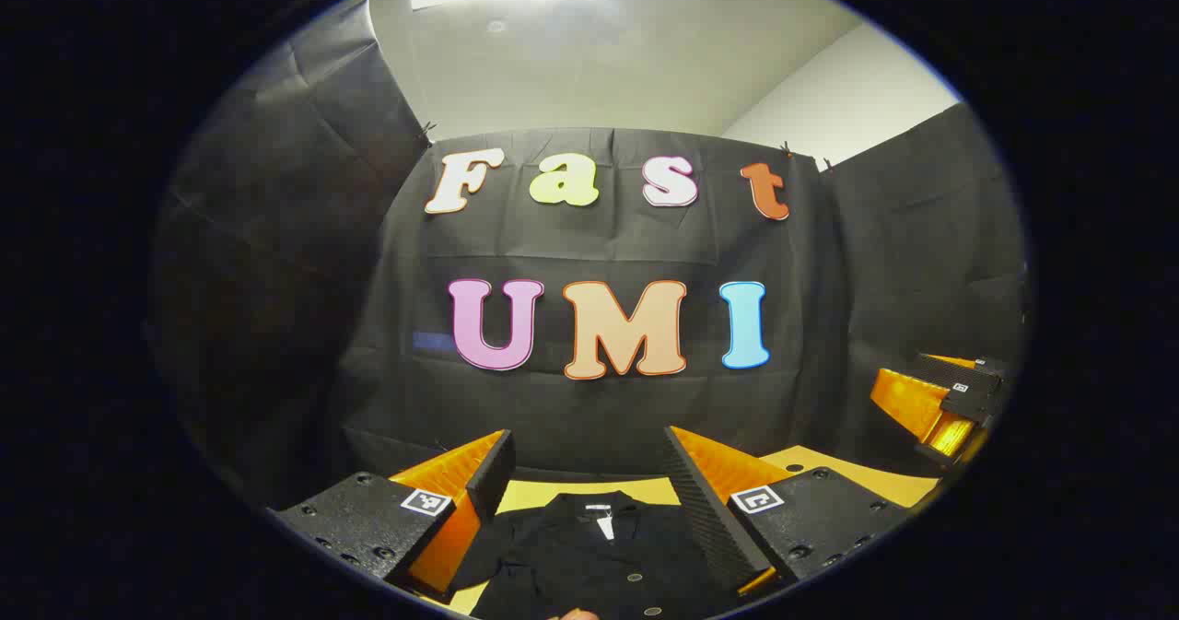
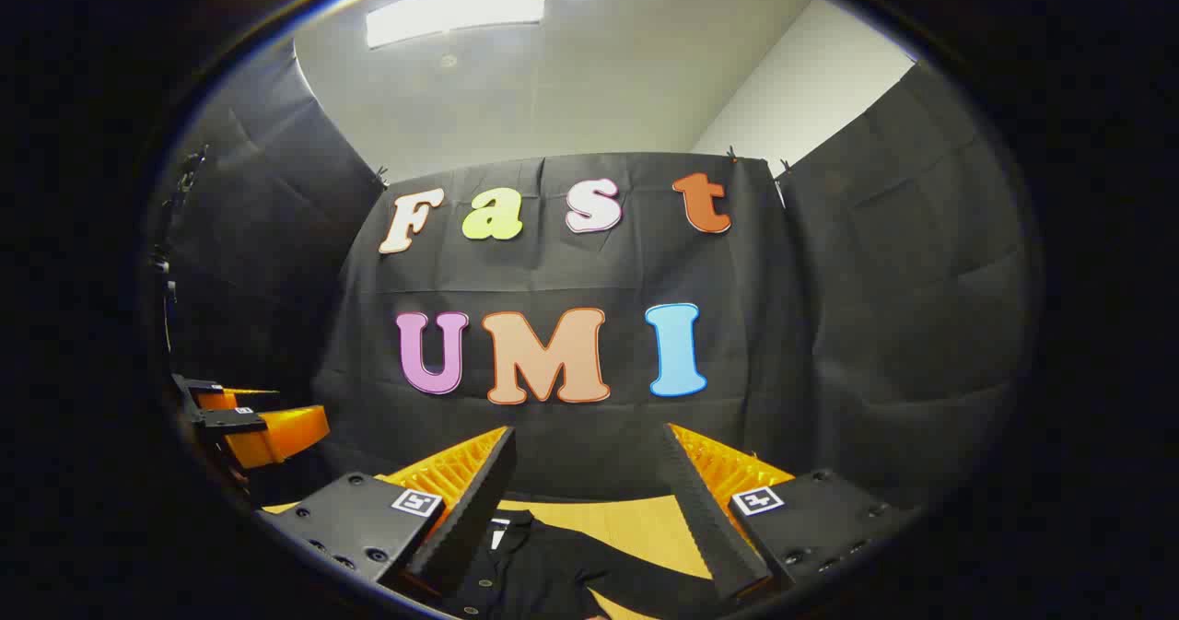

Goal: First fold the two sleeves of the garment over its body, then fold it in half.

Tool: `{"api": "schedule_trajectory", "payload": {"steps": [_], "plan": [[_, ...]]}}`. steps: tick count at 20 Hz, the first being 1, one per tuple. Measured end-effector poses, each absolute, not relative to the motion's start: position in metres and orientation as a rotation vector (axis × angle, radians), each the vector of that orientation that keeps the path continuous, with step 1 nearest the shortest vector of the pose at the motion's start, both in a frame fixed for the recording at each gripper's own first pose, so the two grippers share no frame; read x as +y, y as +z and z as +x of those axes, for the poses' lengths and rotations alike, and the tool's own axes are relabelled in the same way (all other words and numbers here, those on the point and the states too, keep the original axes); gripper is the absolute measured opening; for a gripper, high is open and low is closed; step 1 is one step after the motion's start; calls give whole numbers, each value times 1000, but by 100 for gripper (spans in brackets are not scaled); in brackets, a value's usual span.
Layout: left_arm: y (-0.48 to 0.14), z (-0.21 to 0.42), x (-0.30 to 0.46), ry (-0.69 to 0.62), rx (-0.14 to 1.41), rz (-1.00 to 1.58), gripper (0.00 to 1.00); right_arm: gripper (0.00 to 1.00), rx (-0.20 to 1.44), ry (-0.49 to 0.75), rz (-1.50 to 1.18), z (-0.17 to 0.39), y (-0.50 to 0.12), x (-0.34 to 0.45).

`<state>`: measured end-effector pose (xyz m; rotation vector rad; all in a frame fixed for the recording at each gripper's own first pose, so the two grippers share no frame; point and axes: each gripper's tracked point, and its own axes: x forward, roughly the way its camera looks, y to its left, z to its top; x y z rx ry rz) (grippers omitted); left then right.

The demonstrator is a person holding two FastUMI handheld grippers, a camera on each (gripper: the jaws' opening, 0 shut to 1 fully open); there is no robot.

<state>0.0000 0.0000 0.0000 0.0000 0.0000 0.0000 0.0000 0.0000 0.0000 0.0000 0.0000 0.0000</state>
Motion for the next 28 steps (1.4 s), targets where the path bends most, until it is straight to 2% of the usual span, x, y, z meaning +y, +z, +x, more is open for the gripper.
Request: {"api": "schedule_trajectory", "payload": {"steps": [5, 28], "plan": [[-3, -2, 8, 19, 0, -1, 95, 100, -10, 19, 28, 4, 2, 4], [-4, -25, 52, 121, 22, 49, 95, 98, 10, 119, 17, 19, -8, 41]]}}
